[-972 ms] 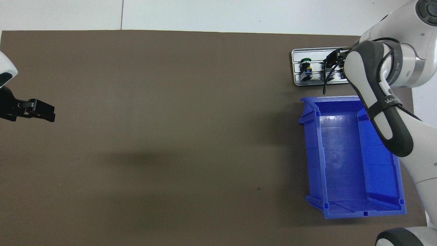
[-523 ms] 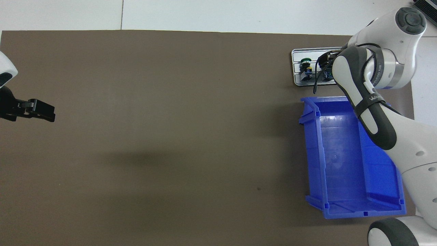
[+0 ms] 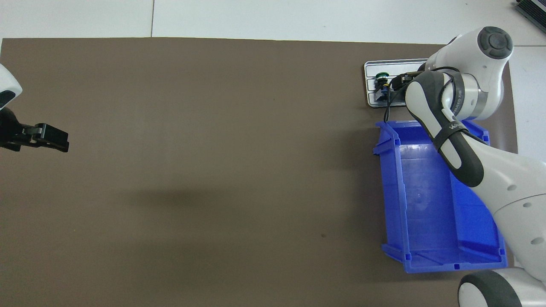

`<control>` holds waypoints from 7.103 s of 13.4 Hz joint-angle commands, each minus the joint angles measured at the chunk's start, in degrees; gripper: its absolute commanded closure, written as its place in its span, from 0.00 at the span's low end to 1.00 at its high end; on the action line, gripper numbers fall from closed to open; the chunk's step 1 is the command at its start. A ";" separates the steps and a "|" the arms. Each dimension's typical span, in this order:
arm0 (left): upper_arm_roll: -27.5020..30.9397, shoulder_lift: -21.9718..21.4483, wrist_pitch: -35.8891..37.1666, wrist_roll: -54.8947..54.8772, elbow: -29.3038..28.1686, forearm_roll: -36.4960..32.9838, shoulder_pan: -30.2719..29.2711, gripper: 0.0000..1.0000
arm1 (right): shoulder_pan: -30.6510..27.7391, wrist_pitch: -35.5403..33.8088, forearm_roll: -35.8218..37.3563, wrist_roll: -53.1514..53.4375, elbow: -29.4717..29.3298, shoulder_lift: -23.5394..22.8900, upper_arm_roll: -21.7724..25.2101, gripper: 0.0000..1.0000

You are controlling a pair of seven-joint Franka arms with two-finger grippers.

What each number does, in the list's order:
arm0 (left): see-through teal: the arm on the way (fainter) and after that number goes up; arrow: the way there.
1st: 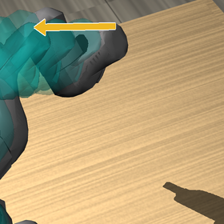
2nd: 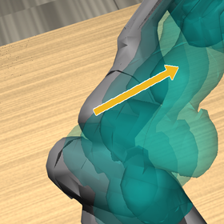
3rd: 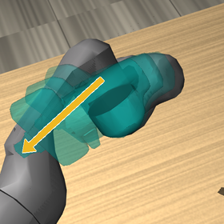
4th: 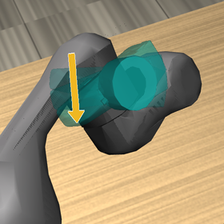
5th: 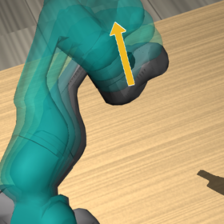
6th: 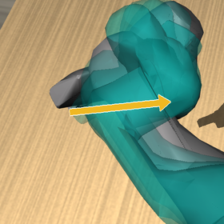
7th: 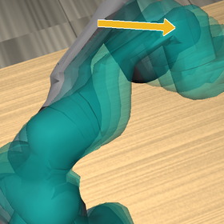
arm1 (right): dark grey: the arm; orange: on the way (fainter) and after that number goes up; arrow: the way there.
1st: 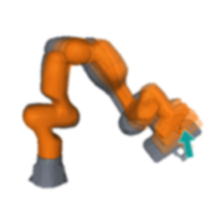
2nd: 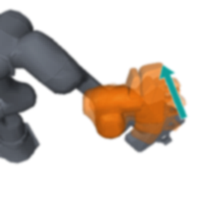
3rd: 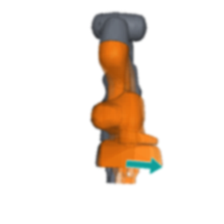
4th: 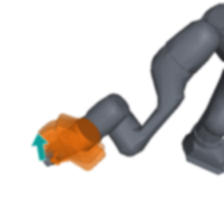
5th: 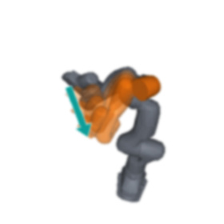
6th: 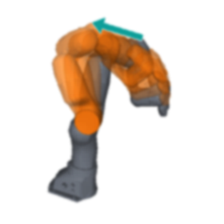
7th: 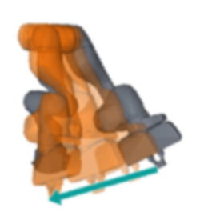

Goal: Place and press button with both arms
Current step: 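Reach the right gripper to the metal tray and grasp a green button, then carry the button to mid-table with the right gripper while the left gripper advances, then release the button and retract the right gripper while the left gripper approaches, then lower the left gripper over the green button and close on it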

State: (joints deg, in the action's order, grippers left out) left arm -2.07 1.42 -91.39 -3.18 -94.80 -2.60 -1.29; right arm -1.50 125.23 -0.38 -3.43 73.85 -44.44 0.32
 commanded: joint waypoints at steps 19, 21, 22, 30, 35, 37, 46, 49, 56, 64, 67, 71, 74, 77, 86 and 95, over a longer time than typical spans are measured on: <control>-0.30 -1.95 -1.33 0.55 -2.32 -0.91 -0.38 0.00 | 14.75 -6.31 3.90 67.27 7.45 13.59 -0.05 1.00; -0.30 -1.95 -1.33 0.55 -2.32 -0.91 -0.38 0.00 | 19.49 -6.84 4.51 80.35 7.36 13.59 -0.05 1.00; -0.30 -1.95 -1.33 0.55 -2.32 -0.91 -0.38 0.00 | 21.95 -7.10 6.34 86.16 7.36 13.50 -0.05 1.00; -0.30 -1.95 -1.33 0.55 -2.32 -0.91 -0.38 0.00 | 35.59 -6.58 8.30 115.56 7.18 11.48 -0.40 1.00; -0.39 -2.13 -1.85 0.63 -2.14 -0.91 0.40 0.00 | 40.17 -5.35 8.29 124.70 7.97 8.85 -0.40 1.00; -0.48 -2.30 -1.94 0.54 -2.49 -0.91 0.41 0.00 | 41.30 -4.55 8.29 125.94 8.85 8.84 -0.49 1.00; -0.83 -0.99 -8.98 -3.05 -2.15 6.03 5.94 0.01 | 43.51 0.02 8.12 132.19 16.15 10.43 -0.58 0.83; -0.83 0.59 -10.64 -5.87 -2.06 8.31 6.82 0.04 | 42.90 -0.60 5.75 132.28 15.54 10.86 -0.58 0.13; -0.83 2.96 -11.70 -16.57 -2.14 8.14 8.58 0.09 | 37.72 -2.17 5.22 126.31 21.94 22.80 -0.67 0.12; -0.83 7.28 -18.19 -28.01 -2.23 8.14 15.95 0.12 | 28.13 -10.61 5.22 99.70 22.04 30.99 -0.67 0.03; -0.83 7.80 -20.84 -30.56 -2.50 8.23 18.59 0.12 | 24.45 -10.62 3.55 90.57 23.79 33.62 -0.67 0.02; -0.83 9.56 -23.39 -31.27 -2.23 7.79 23.34 0.12 | 17.16 -10.79 2.06 71.33 29.94 39.94 -0.58 0.01; -0.83 11.93 -22.87 -31.36 0.05 6.91 25.81 0.12 | 12.50 -15.52 1.18 55.26 30.65 42.15 -0.58 0.01; -1.01 15.70 -21.81 -35.20 2.41 1.91 28.34 0.12 | 7.14 -18.18 1.26 34.61 30.30 43.73 -0.49 0.00; -1.80 20.28 -26.28 -45.85 2.16 2.51 31.87 0.16 | 2.73 -28.62 1.26 11.51 20.04 44.27 -0.31 0.00; -1.71 20.46 -37.61 -45.77 -9.69 2.69 35.82 0.12 | 2.99 -30.22 1.18 5.98 19.22 44.26 -0.49 0.00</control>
State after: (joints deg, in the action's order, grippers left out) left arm -4.44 23.61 -125.03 -48.46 -99.90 0.07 33.59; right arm 1.87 95.03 1.82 3.95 92.92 -0.13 -0.04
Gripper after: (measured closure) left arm 0.115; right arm 0.000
